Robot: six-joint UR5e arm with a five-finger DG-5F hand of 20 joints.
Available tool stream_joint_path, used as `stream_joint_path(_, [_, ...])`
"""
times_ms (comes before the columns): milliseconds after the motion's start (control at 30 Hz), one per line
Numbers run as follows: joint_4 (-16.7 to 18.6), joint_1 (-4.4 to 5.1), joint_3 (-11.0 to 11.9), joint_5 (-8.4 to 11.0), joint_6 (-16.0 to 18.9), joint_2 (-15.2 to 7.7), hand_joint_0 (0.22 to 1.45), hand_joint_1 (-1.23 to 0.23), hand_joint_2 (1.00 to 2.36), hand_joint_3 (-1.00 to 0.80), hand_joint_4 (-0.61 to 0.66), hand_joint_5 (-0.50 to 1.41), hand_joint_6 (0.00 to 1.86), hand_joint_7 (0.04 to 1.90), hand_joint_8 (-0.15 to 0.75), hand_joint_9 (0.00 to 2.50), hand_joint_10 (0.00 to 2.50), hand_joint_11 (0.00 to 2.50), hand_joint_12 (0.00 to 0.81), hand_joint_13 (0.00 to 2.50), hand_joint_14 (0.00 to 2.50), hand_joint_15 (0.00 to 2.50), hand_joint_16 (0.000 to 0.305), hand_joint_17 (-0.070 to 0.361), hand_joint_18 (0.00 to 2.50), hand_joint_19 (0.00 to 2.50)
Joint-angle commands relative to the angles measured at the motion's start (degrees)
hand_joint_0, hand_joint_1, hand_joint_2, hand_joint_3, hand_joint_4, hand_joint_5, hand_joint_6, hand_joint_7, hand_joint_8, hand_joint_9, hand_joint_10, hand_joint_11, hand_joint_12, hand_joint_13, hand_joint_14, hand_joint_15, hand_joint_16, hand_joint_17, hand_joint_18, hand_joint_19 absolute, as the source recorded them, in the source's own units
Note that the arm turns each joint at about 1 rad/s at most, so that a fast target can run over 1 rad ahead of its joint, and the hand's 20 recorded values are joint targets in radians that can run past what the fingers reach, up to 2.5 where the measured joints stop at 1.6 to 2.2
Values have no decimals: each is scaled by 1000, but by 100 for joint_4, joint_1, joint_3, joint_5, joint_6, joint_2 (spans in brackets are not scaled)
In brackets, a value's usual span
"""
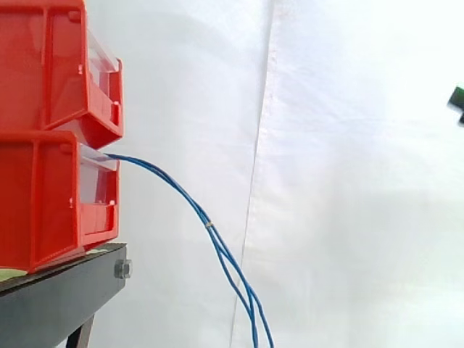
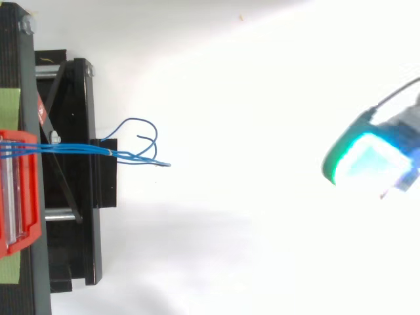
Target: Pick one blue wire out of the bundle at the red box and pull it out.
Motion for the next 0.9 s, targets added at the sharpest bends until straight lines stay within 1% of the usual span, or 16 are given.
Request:
stream_joint_path(0, [403,9,-3,107,38,-279,444,-776,1000,-500,224,-182,502,755,263,988,20,952,385,496,13,350,55,124,335,412])
stream_joint_path(33, [605,9,-3,133,-6,-341,443,-773,1000,-500,226,-182,502,753,266,1030,19,1075,394,546,15,388,55,125,336,422])
stream_joint_path(67, [675,9,-3,160,-23,-359,443,-772,1000,-500,225,-182,502,756,269,1030,19,1065,392,562,14,406,55,125,339,429])
stream_joint_path(100, [825,9,-3,204,-58,-429,441,-770,1000,-500,228,-182,502,756,270,1020,19,1016,392,576,16,420,56,125,349,437])
stream_joint_path(133, [825,9,-3,204,-58,-429,441,-770,1000,-500,230,-182,502,756,270,974,20,919,394,581,15,427,56,126,357,444])
stream_joint_path(367, [1510,9,-3,406,-102,-798,443,-766,1000,-500,235,-182,502,757,270,913,20,797,394,577,16,413,56,126,368,453])
stream_joint_path(400, [1677,9,-3,458,-102,-833,443,-765,1000,-500,237,-182,502,757,267,898,20,773,395,565,14,400,56,126,369,450])
stream_joint_path(467, [1800,9,-3,502,-137,-877,443,-766,1000,-500,238,-182,502,759,267,862,19,709,396,539,13,377,56,126,370,450])
stream_joint_path(500, [1906,9,14,555,-216,-947,443,-766,1000,-500,238,-182,502,759,265,819,16,656,395,494,12,348,56,127,369,443])
stream_joint_path(533, [1950,9,14,590,-252,-974,442,-766,1000,-500,239,-181,502,769,268,763,15,582,398,419,12,303,56,127,365,436])
stream_joint_path(567, [2029,18,41,652,-340,-1079,442,-766,1000,-500,241,-181,502,771,267,748,15,567,402,403,10,294,57,127,359,433])
stream_joint_path(633, [2073,18,67,696,-392,-1141,441,-756,1000,-500,246,-176,502,779,264,649,14,422,397,239,7,199,56,127,276,394])
stream_joint_path(667, [2090,9,146,775,-445,-1299,441,-755,1000,-500,246,-176,502,786,260,617,11,392,392,215,8,180,57,127,254,378])
stream_joint_path(700, [2082,18,190,792,-454,-1343,440,-754,1000,-500,246,-175,502,782,258,598,12,342,388,181,5,155,57,128,225,368])
stream_joint_path(733, [2055,18,304,854,-480,-1466,437,-750,1000,-500,247,-175,502,779,260,564,9,289,388,136,6,129,57,128,191,345])
stream_joint_path(867, [2047,18,498,995,-542,-1694,433,-740,1000,-500,238,-176,502,761,253,545,7,212,383,117,3,93,58,130,159,312])
